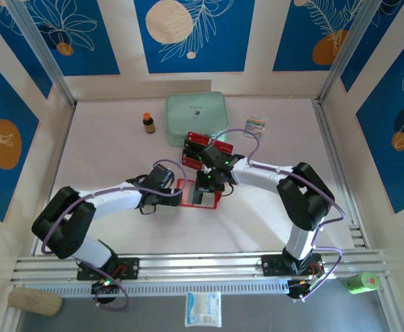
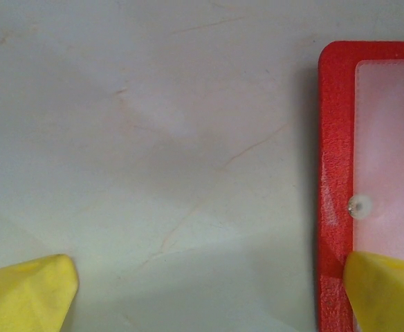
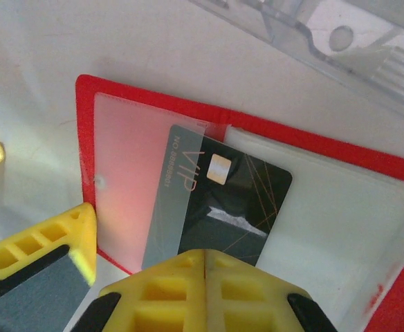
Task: Put the credit cards into the card holder
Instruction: Insert the credit card into the card slot.
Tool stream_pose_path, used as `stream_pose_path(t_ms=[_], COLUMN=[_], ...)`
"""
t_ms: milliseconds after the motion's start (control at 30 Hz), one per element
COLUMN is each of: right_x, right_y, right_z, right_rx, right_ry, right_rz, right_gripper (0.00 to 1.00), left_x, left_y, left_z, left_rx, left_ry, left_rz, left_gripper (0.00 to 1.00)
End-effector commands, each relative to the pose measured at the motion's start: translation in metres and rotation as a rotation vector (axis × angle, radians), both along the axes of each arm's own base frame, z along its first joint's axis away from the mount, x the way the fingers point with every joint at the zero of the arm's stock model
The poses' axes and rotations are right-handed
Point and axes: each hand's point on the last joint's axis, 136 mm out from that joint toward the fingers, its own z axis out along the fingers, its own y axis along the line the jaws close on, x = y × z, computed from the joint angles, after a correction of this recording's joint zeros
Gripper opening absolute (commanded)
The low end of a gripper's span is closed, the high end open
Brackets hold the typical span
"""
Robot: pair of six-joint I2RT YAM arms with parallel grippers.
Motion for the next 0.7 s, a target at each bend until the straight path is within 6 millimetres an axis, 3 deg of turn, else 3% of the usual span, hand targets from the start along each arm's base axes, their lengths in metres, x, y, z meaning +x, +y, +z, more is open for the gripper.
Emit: stream_pose_path(t_ms=[0, 200, 667], right_x=[0.005, 0.004, -0.002], right_y=[0.003, 0.001, 0.025], right_z=[0.0, -0.01, -0.029], right_rx=[0.007, -0.006, -0.011], right_ry=[0.004, 0.025, 0.085], right_rz=[0.008, 0.003, 0.063], right_gripper=[0.0, 0.0, 0.0], left_x=[-0.008, -0.01, -0.013], left_y=[0.01, 0.01, 0.01], left_z=[-0.011, -0.014, -0.016], left_rx=[0.011, 0.006, -0.003], left_ry=[0.034, 0.038, 0.044], left_rz=[0.022, 0.022, 0.023], left_gripper=[1.0, 1.0, 1.0])
